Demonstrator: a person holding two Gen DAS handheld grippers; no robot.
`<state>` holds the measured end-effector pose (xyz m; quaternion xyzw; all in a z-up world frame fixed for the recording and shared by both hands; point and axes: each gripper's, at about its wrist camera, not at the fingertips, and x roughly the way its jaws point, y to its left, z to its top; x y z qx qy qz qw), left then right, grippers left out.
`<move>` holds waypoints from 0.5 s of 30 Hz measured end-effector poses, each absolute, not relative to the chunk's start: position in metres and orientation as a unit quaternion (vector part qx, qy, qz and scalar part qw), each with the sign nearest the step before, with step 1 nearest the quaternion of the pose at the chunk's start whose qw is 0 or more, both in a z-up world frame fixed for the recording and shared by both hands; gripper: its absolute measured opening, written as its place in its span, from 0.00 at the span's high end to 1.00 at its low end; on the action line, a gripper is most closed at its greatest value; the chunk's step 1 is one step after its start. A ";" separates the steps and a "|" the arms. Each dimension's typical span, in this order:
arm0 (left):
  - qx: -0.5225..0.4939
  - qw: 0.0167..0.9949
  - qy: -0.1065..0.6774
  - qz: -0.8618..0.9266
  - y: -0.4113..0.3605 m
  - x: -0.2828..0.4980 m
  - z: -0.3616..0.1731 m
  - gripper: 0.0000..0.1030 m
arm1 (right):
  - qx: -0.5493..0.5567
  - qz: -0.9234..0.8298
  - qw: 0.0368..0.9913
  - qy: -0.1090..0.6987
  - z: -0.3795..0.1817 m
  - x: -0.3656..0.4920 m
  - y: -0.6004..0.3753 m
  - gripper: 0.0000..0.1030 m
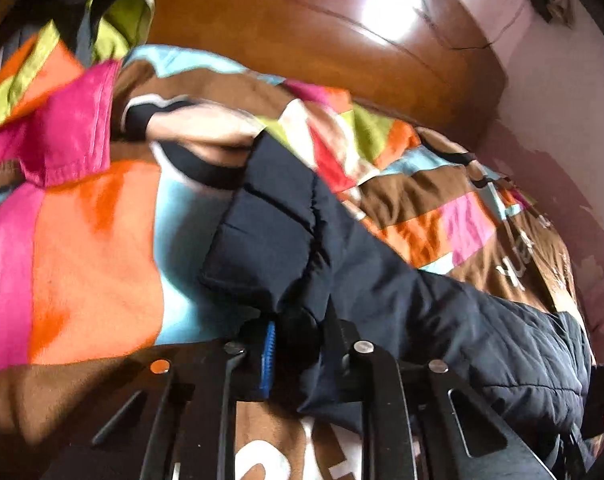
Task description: Fold large clothes
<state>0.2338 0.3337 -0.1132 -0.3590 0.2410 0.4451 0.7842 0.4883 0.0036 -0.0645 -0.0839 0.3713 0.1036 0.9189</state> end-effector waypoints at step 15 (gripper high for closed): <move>-0.240 0.912 0.145 0.300 0.255 0.244 -0.042 0.88 | -0.059 0.120 0.940 0.314 0.012 0.402 -0.091 0.01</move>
